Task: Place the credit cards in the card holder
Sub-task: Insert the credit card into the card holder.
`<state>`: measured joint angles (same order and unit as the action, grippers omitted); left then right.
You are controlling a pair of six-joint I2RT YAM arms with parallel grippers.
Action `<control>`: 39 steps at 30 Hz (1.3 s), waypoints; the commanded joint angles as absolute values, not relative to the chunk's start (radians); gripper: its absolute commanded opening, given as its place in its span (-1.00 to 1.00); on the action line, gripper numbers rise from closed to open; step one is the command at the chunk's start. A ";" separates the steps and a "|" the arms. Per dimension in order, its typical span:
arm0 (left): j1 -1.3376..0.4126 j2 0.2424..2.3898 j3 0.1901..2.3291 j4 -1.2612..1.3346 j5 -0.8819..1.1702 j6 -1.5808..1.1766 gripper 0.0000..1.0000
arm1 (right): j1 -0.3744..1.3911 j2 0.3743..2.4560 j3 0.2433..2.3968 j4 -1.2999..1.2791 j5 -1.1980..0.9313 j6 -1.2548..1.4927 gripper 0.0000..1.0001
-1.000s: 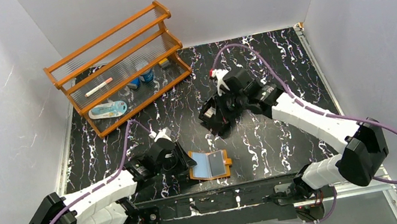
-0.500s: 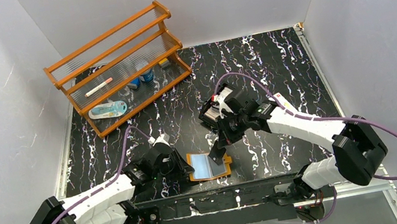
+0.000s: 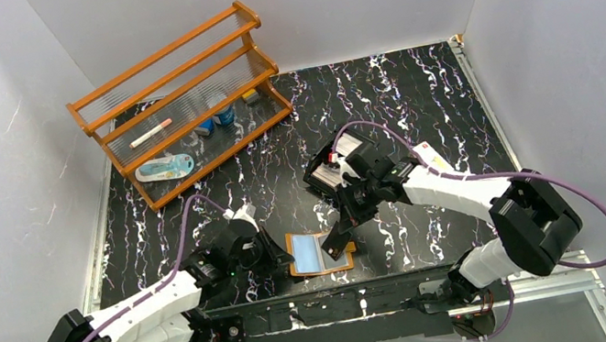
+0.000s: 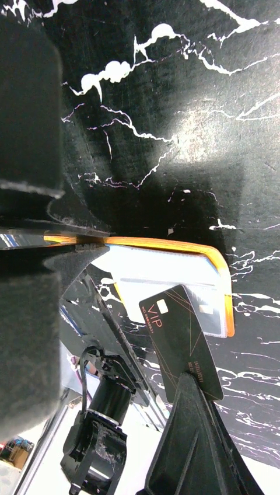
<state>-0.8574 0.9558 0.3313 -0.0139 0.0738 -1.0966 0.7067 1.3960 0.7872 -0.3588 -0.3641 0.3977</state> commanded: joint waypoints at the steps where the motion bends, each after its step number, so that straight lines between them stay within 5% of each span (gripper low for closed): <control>1: -0.842 0.961 0.308 0.012 0.101 -1.057 -1.00 | 0.703 1.412 0.762 -0.338 -0.368 0.399 -1.00; 10: -0.835 1.035 0.355 0.001 0.117 -0.935 -1.00 | 0.700 1.449 0.723 -0.338 -0.368 0.399 -1.00; 11: -0.835 1.037 0.357 0.002 0.118 -0.929 -1.00 | 0.702 1.455 0.724 -0.123 -0.540 0.369 -0.78; 12: -0.834 1.037 0.356 0.006 0.119 -0.924 -1.00 | 0.701 1.461 0.725 -0.104 -0.652 0.417 -1.00; 39: -0.834 1.017 0.378 -0.005 0.129 -0.815 -1.00 | 0.698 1.435 0.796 -0.191 -0.672 0.418 -1.00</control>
<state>-0.8330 1.0298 0.3489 -0.0025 0.1143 -0.8402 0.6918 1.4685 0.7635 -0.2073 -0.6613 0.4004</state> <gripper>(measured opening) 0.018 0.013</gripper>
